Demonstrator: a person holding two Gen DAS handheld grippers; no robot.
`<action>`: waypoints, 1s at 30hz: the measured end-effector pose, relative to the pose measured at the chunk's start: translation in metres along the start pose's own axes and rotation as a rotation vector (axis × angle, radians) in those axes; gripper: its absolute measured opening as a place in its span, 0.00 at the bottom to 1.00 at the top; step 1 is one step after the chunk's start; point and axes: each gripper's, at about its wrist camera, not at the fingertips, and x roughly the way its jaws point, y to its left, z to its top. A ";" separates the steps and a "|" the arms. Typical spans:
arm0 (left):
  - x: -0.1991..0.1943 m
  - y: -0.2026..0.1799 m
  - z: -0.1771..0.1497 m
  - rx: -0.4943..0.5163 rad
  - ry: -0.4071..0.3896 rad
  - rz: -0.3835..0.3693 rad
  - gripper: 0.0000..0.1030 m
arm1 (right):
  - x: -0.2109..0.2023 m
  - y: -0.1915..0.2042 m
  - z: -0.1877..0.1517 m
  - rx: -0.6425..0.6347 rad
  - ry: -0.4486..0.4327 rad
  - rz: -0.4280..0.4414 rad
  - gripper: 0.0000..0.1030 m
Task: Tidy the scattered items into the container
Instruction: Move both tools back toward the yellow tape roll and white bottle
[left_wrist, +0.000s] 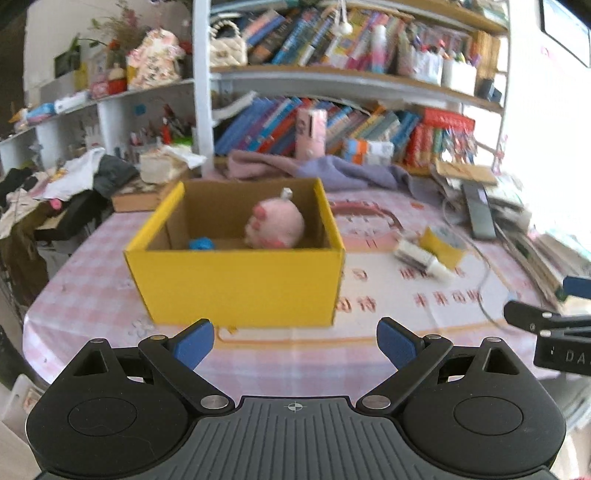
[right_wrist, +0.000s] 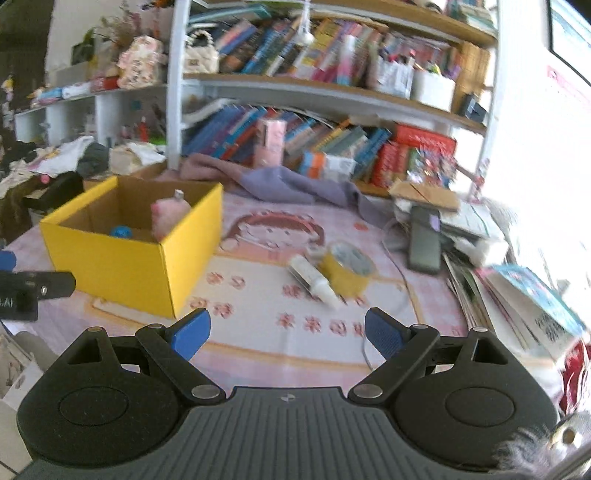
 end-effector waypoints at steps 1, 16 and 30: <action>0.000 -0.003 -0.003 0.005 0.007 -0.004 0.94 | -0.001 -0.002 -0.003 0.007 0.007 -0.003 0.88; 0.027 -0.017 -0.017 -0.012 0.142 -0.050 0.94 | 0.012 -0.003 -0.022 -0.015 0.101 0.023 0.88; 0.056 -0.048 -0.012 0.042 0.205 -0.131 0.94 | 0.029 -0.028 -0.024 0.008 0.159 -0.020 0.88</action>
